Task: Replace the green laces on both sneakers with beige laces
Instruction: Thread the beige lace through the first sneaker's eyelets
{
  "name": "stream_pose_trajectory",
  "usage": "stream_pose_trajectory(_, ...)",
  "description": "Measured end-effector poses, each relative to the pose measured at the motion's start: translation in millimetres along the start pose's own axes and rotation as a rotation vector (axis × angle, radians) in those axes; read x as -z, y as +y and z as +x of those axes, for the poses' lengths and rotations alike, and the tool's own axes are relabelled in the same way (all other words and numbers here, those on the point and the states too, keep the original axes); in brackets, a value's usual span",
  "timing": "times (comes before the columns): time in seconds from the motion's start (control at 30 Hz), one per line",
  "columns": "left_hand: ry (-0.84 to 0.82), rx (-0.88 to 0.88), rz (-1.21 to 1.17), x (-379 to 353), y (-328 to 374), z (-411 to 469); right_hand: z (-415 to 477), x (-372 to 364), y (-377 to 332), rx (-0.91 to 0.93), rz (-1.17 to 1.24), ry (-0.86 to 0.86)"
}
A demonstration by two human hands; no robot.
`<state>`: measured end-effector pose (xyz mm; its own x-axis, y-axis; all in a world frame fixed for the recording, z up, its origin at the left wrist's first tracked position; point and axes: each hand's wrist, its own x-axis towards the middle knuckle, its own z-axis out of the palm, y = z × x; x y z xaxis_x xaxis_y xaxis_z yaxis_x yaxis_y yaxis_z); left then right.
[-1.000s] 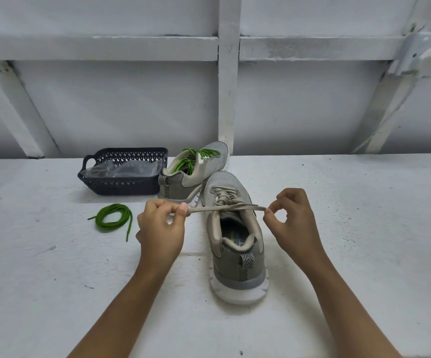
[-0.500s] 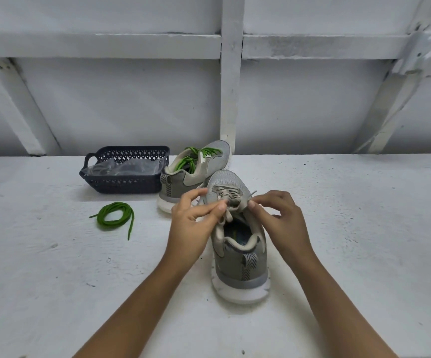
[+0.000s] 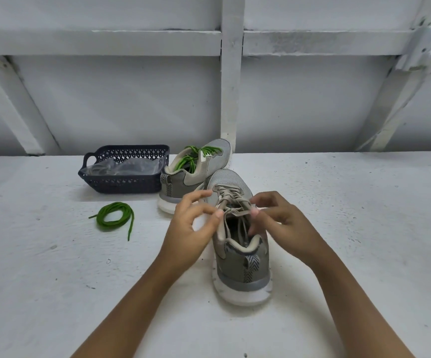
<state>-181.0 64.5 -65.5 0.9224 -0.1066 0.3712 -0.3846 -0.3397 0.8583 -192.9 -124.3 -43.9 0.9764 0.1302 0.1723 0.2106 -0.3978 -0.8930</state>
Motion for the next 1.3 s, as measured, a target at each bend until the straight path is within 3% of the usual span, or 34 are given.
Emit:
stream_pose_trajectory(0.1, 0.082, 0.111, -0.109, 1, 2, 4, 4, -1, 6, 0.006, 0.099, 0.197)
stream_pose_trajectory(0.17, 0.055, 0.166, -0.083, 0, 6, 6, 9, -4, 11, -0.025, 0.054, 0.227)
stream_pose_trajectory(0.33, -0.026, 0.234, -0.059, -7, 8, 9, 15, -3, 9, -0.093, 0.107, 0.168)
stream_pose_trajectory(0.47, -0.1, 0.237, -0.002, -10, 10, 9, 16, -4, 4, -0.16, -0.044, -0.042)
stream_pose_trajectory(0.63, -0.117, 0.343, -0.132, -14, 11, 13, 18, -10, 2, -0.288, -0.027, -0.029)
stream_pose_trajectory(0.73, -0.114, 0.416, -0.239, -20, 13, 8, 13, -21, 7, -0.349, 0.24, 0.029)
stream_pose_trajectory(0.93, -0.103, 0.445, -0.339, -34, 14, 16, 16, -29, 0, -0.344, 0.541, 0.177)
stream_pose_trajectory(1.3, -0.082, 0.42, -0.458, -95, -27, 130, 102, 19, 20, -0.29, 0.489, 0.38)
